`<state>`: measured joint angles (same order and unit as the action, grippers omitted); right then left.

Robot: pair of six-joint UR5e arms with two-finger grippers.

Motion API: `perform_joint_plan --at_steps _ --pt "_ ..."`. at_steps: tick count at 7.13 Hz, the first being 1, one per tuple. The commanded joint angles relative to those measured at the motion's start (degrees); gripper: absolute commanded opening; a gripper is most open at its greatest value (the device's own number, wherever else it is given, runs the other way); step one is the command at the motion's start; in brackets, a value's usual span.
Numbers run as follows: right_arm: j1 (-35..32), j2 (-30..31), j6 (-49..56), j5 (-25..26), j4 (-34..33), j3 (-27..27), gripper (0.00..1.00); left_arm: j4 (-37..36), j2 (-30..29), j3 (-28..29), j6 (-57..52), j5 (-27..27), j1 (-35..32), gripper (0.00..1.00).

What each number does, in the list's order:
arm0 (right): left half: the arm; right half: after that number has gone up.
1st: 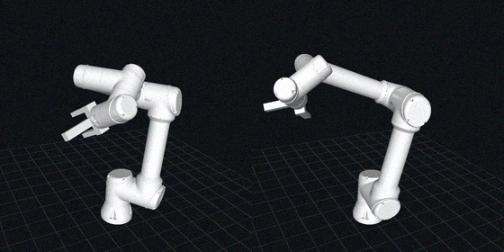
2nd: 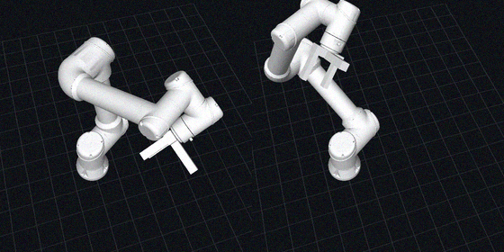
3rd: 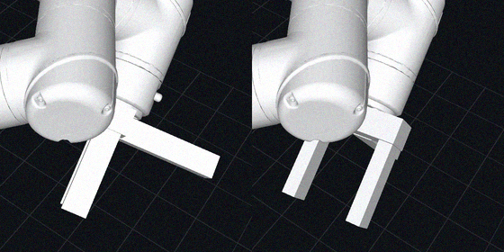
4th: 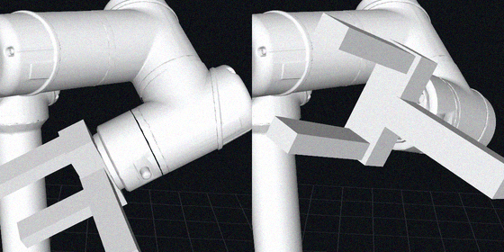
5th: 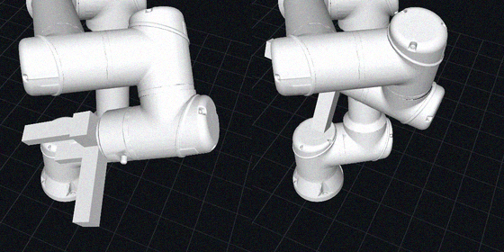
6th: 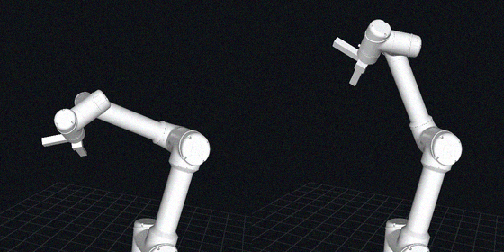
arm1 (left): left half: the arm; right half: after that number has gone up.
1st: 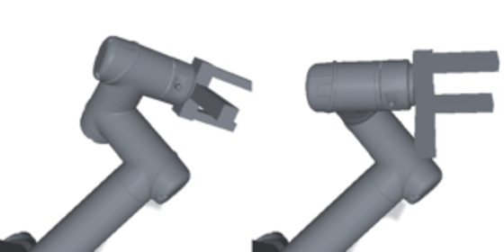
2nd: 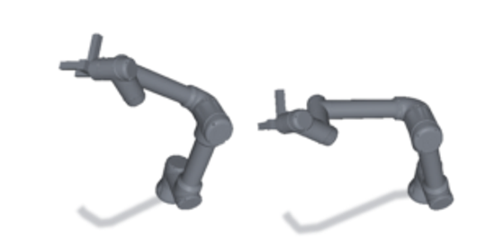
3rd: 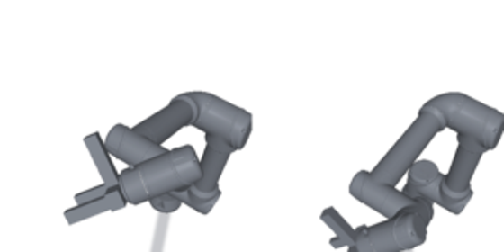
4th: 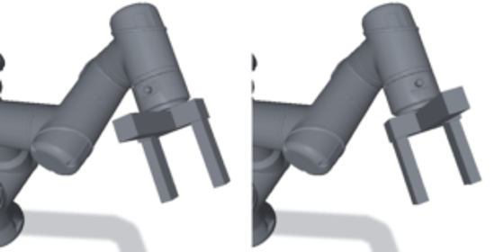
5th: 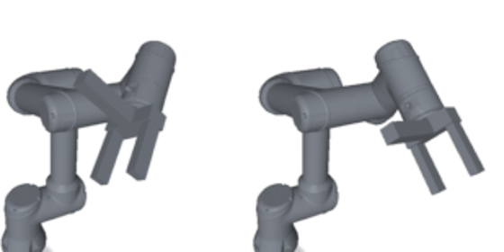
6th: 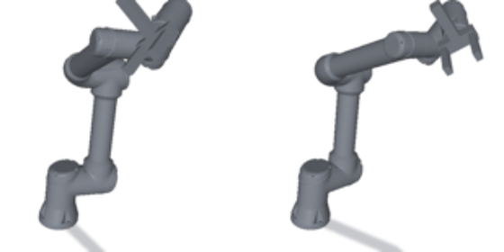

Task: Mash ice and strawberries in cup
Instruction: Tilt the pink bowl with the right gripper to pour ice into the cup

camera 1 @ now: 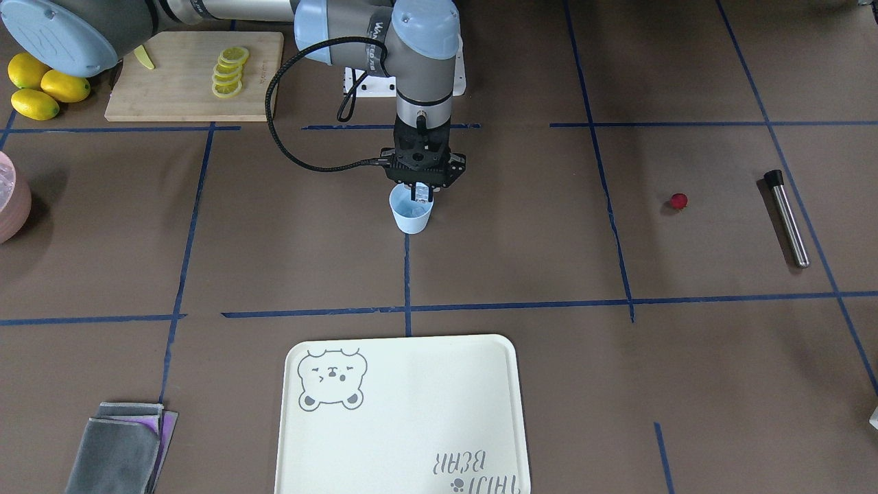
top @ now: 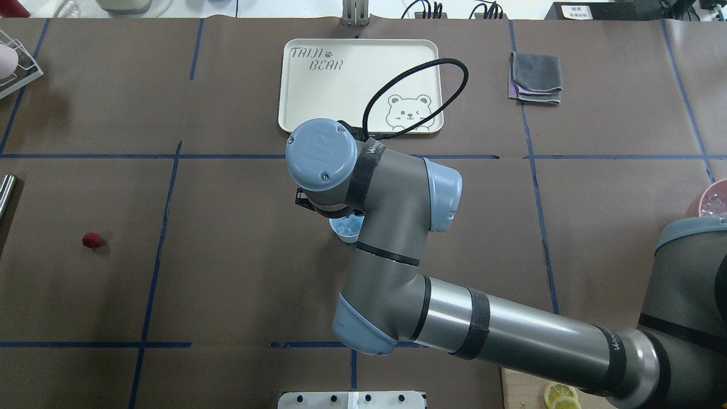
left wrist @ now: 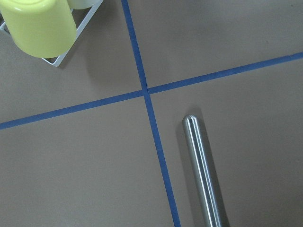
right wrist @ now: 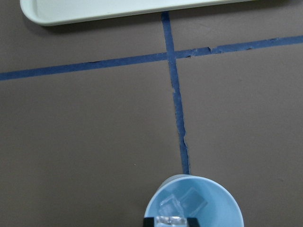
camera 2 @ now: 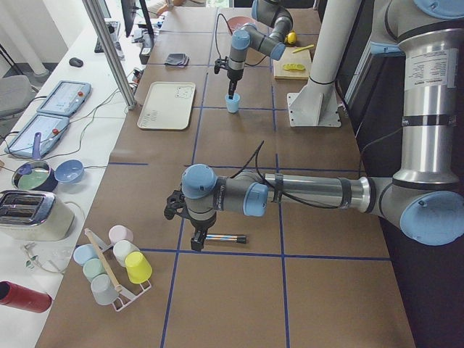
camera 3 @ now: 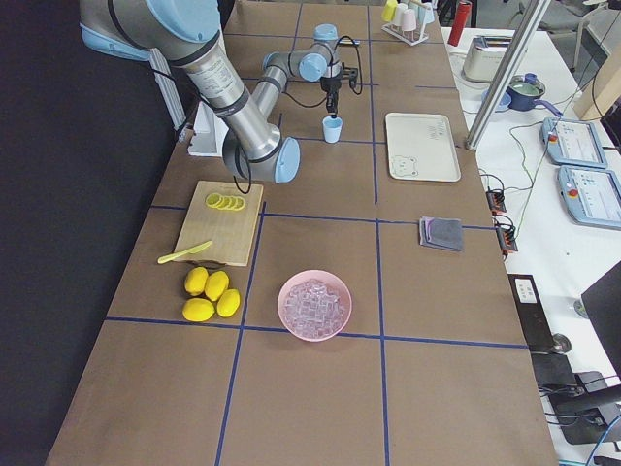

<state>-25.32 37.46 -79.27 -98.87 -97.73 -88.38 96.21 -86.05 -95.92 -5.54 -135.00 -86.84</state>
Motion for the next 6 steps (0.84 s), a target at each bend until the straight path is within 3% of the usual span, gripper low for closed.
perform_joint_plan --at_steps 1,4,6 --pt "0.0 1.6 0.3 0.0 0.0 -1.2 0.99 0.0 -0.1 0.0 0.0 0.0 0.0 1.00" --pt "-0.3 1.0 1.3 -0.3 0.0 -2.4 0.99 0.2 0.0 0.0 0.0 0.1 0.0 1.00" --pt "-6.3 2.0 9.2 -3.9 -4.4 -5.2 0.99 -0.1 -0.9 -0.2 0.3 0.3 0.1 1.00"
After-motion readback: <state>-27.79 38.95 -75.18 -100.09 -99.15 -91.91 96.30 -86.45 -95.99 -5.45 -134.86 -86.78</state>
